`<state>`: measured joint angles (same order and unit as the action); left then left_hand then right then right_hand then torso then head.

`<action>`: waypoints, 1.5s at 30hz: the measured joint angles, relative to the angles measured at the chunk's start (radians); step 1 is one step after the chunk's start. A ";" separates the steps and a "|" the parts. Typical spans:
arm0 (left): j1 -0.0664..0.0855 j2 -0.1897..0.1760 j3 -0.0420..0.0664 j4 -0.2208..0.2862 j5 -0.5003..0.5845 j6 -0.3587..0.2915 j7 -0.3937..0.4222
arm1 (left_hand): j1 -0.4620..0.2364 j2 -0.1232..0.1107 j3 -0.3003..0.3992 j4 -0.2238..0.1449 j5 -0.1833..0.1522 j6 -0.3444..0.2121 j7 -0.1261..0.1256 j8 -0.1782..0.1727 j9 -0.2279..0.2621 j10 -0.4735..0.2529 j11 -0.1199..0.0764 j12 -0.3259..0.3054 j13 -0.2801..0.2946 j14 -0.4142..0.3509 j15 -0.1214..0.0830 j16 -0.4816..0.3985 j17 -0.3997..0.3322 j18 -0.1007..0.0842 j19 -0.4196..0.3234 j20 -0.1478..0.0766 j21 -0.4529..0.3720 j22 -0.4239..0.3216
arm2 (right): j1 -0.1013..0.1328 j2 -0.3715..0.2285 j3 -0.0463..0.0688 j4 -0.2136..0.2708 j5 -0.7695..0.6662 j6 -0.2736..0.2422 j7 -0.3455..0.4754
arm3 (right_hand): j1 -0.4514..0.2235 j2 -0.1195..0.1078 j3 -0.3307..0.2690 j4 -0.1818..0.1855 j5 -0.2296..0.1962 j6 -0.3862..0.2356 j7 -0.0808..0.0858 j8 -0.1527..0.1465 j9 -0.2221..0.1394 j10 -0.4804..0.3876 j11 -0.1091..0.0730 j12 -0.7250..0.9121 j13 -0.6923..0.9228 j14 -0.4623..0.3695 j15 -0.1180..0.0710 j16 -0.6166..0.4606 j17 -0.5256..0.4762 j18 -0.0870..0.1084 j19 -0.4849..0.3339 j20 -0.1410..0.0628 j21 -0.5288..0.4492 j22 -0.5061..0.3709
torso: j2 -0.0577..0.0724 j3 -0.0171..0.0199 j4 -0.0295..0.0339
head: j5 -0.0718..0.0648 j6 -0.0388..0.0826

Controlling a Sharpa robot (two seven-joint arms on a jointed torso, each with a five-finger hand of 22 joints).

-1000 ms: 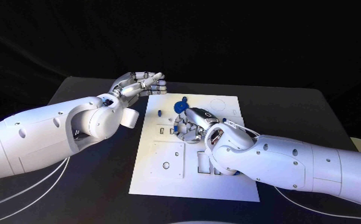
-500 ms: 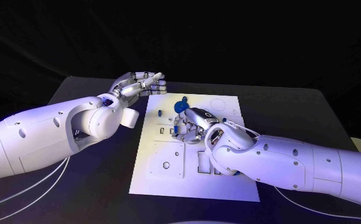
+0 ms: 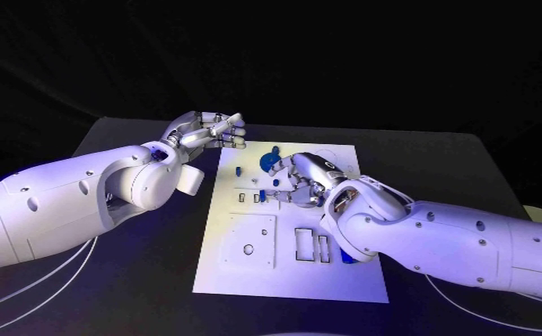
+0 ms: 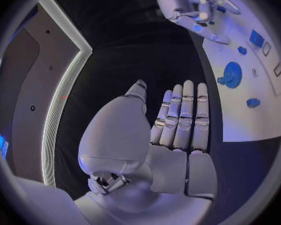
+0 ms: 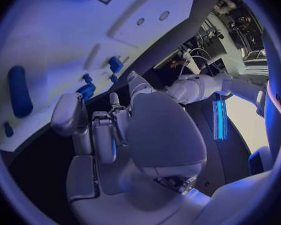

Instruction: Assemble the parts on the task board

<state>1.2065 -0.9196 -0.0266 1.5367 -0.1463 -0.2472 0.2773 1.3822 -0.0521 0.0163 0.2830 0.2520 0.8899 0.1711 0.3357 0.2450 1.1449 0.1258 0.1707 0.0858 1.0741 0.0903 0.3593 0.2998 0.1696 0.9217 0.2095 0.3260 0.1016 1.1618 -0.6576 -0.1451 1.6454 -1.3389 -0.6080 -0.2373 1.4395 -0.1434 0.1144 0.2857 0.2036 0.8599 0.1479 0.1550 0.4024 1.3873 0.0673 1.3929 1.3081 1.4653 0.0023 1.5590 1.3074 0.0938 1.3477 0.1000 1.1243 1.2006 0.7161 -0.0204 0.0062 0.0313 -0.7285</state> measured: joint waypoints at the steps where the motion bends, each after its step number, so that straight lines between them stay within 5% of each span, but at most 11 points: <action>1: 0.000 0.001 0.000 -0.005 -0.016 0.003 -0.014 | 0.005 0.005 -0.001 0.001 0.028 0.029 -0.016 0.006 0.004 0.036 -0.017 0.004 0.003 0.059 -0.020 0.027 0.020 0.000 0.047 -0.019 0.023 0.008 | 0.009 -0.015 0.000 0.013 0.015 -0.004 0.016 | 0.001 0.001 0.004 -0.001 0.000 0.001 -0.001 0.002 0.000 -0.002 -0.002 -0.004 -0.001 0.000 0.000 0.000 0.000 0.010 -0.006 0.001 -0.010 -0.007 | -0.001 0.0006 -0.0009 | 0.001 0.001; 7: 0.001 0.010 0.000 -0.028 -0.122 0.056 -0.142 | 0.018 0.018 0.034 0.008 0.054 0.103 -0.065 0.000 0.014 0.190 -0.080 -0.004 0.016 0.280 -0.097 0.146 0.147 0.000 0.231 -0.100 0.123 0.054 | 0.079 -0.134 0.004 0.095 0.118 -0.011 0.090 | 0.003 0.003 0.012 -0.001 -0.008 0.008 -0.001 0.004 -0.002 -0.007 -0.007 -0.011 -0.010 0.004 -0.004 -0.006 0.000 0.014 -0.010 -0.003 -0.028 -0.021 | -0.014 0.0058 -0.0067 | 0.011 0.001; 10: 0.008 0.016 0.000 -0.032 -0.181 0.103 -0.235 | 0.036 0.018 0.063 0.003 0.024 0.127 -0.087 0.022 0.057 0.276 -0.115 0.040 0.057 0.375 -0.134 0.286 0.283 0.000 0.305 -0.137 0.198 0.096 | 0.109 -0.184 0.004 0.107 0.183 -0.010 0.109 | 0.003 0.003 0.015 0.002 -0.010 0.012 -0.005 0.011 -0.002 -0.007 -0.007 -0.011 -0.008 0.004 -0.004 -0.006 0.000 0.014 -0.010 -0.003 -0.028 -0.018 | -0.021 0.0091 -0.0094 | 0.017 -0.002; 13: 0.028 0.030 -0.001 -0.039 -0.238 0.149 -0.333 | -0.012 0.010 0.066 0.004 -0.028 0.094 -0.101 0.046 0.122 0.316 -0.135 0.137 0.143 0.394 -0.153 0.739 0.745 0.000 0.338 -0.160 0.314 0.174 | 0.129 -0.221 0.004 0.105 0.247 -0.005 0.118 | 0.003 0.003 0.016 0.003 -0.010 0.016 -0.002 0.011 -0.003 -0.007 -0.007 -0.011 -0.009 0.001 -0.006 -0.006 0.000 0.014 -0.010 -0.003 -0.028 -0.019 | -0.028 0.0131 -0.0118 | 0.021 -0.005; 15: 0.041 0.041 0.000 -0.042 -0.276 0.176 -0.392 | -0.060 0.010 0.046 0.003 -0.053 0.080 -0.106 0.069 0.172 0.309 -0.144 0.234 0.225 0.394 -0.158 0.921 0.932 0.000 0.333 -0.171 0.399 0.243 | 0.137 -0.236 0.004 0.093 0.283 0.005 0.118 | -0.001 -0.001 0.016 0.003 -0.014 0.012 0.000 0.011 -0.008 -0.032 -0.004 -0.037 -0.044 0.001 -0.006 -0.009 0.000 0.014 -0.022 -0.003 -0.050 -0.034 | -0.033 0.0152 -0.0127 | 0.022 -0.007; 17: 0.052 0.058 0.000 -0.047 -0.330 0.207 -0.463 | -0.102 0.026 0.017 0.007 -0.069 0.056 -0.108 0.107 0.230 0.277 -0.151 0.335 0.308 0.392 -0.161 1.020 0.996 0.000 0.329 -0.174 0.527 0.384 | 0.144 -0.245 0.004 0.076 0.319 0.020 0.116 | -0.014 -0.014 0.016 0.003 -0.018 -0.001 0.000 0.011 -0.014 -0.074 -0.003 -0.083 -0.100 0.001 -0.006 -0.016 0.000 0.014 -0.039 -0.003 -0.082 -0.058 | -0.037 0.0178 -0.0128 | 0.022 -0.008; 23: 0.077 0.108 -0.010 -0.063 -0.479 0.283 -0.634 | -0.174 0.064 -0.062 0.010 -0.097 0.020 -0.116 0.163 0.310 0.219 -0.148 0.473 0.423 0.389 -0.164 1.113 1.008 -0.016 0.333 -0.178 0.716 0.617 | 0.152 -0.249 0.004 0.043 0.386 0.050 0.109 | -0.017 -0.016 0.022 0.000 -0.006 0.006 -0.006 0.023 -0.018 -0.177 -0.008 -0.218 -0.263 0.001 -0.006 -0.089 -0.003 0.061 -0.124 -0.005 -0.250 -0.180 | -0.046 0.0240 -0.0107 | 0.022 -0.014; 25: 0.087 0.131 -0.017 -0.073 -0.518 0.304 -0.690 | -0.178 0.073 -0.104 0.010 -0.097 -0.003 -0.113 0.195 0.348 0.175 -0.147 0.535 0.480 0.389 -0.164 1.143 1.008 -0.025 0.333 -0.177 0.777 0.697 | 0.153 -0.249 0.004 0.033 0.401 0.053 0.108 | -0.017 -0.016 0.024 0.002 -0.004 0.006 -0.006 0.023 -0.020 -0.198 -0.009 -0.251 -0.303 0.001 -0.006 -0.107 -0.017 0.061 -0.139 -0.007 -0.289 -0.208 | -0.048 0.0257 -0.0096 | 0.022 -0.015; 31: 0.108 0.189 -0.031 -0.099 -0.582 0.341 -0.811 | -0.149 0.119 -0.188 0.011 -0.020 -0.057 -0.112 0.276 0.418 0.117 -0.141 0.750 0.682 0.389 -0.164 1.187 1.008 -0.047 0.383 -0.170 0.914 0.896 | 0.155 -0.241 0.004 0.015 0.428 0.053 0.102 | -0.017 -0.016 0.027 0.000 0.000 0.006 -0.006 0.023 -0.022 -0.205 -0.009 -0.272 -0.336 0.001 -0.006 -0.115 -0.032 0.061 -0.139 -0.007 -0.309 -0.225 | -0.052 0.0295 -0.0086 | 0.025 -0.021; 37: 0.120 0.232 -0.039 -0.125 -0.617 0.369 -0.871 | -0.126 0.163 -0.214 0.009 0.039 -0.094 -0.108 0.297 0.434 0.128 -0.138 0.860 0.789 0.389 -0.164 1.201 1.008 -0.047 0.383 -0.170 0.939 0.936 | 0.155 -0.239 0.004 0.009 0.441 0.051 0.097 | -0.021 -0.020 0.030 0.003 0.007 0.003 -0.003 0.023 -0.023 -0.205 -0.009 -0.279 -0.340 0.001 -0.006 -0.116 -0.033 0.061 -0.139 -0.007 -0.309 -0.225 | -0.052 0.0305 -0.0080 | 0.026 -0.024; 45: 0.131 0.274 -0.043 -0.159 -0.651 0.435 -0.919 | -0.069 0.220 -0.220 0.011 0.054 -0.156 -0.089 0.283 0.429 -0.014 -0.121 0.762 0.661 0.393 -0.152 1.208 1.008 -0.047 0.311 -0.156 0.809 0.750 | 0.155 -0.239 0.004 0.005 0.448 0.048 0.088 | -0.021 -0.020 0.030 0.003 0.009 0.003 -0.003 0.023 -0.024 -0.208 -0.007 -0.283 -0.346 0.001 -0.006 -0.118 -0.037 0.061 -0.139 -0.007 -0.315 -0.228 | -0.050 0.0290 -0.0064 | 0.028 -0.028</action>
<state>1.3371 -0.6461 -0.0698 1.3772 -0.7969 0.1877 -0.6422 1.3130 0.1681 -0.2033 0.2940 0.3056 0.7344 0.0819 0.6187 0.6741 1.1312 0.0049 0.9325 0.7467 1.4668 -0.0619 1.5674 1.3080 0.1231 1.2327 0.0533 1.1345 0.8520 1.3172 -0.8965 -0.1414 1.6504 -0.8906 -0.5598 -0.1496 1.4189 -0.1634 0.1441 0.2883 0.2130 0.8625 0.1447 0.1778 0.3783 1.1795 0.0605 1.1101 0.9617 1.4665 -0.0040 1.4405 1.2707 0.1546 1.2086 0.0931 0.8096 0.9723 0.6659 0.0085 -0.0002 0.0589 -0.7561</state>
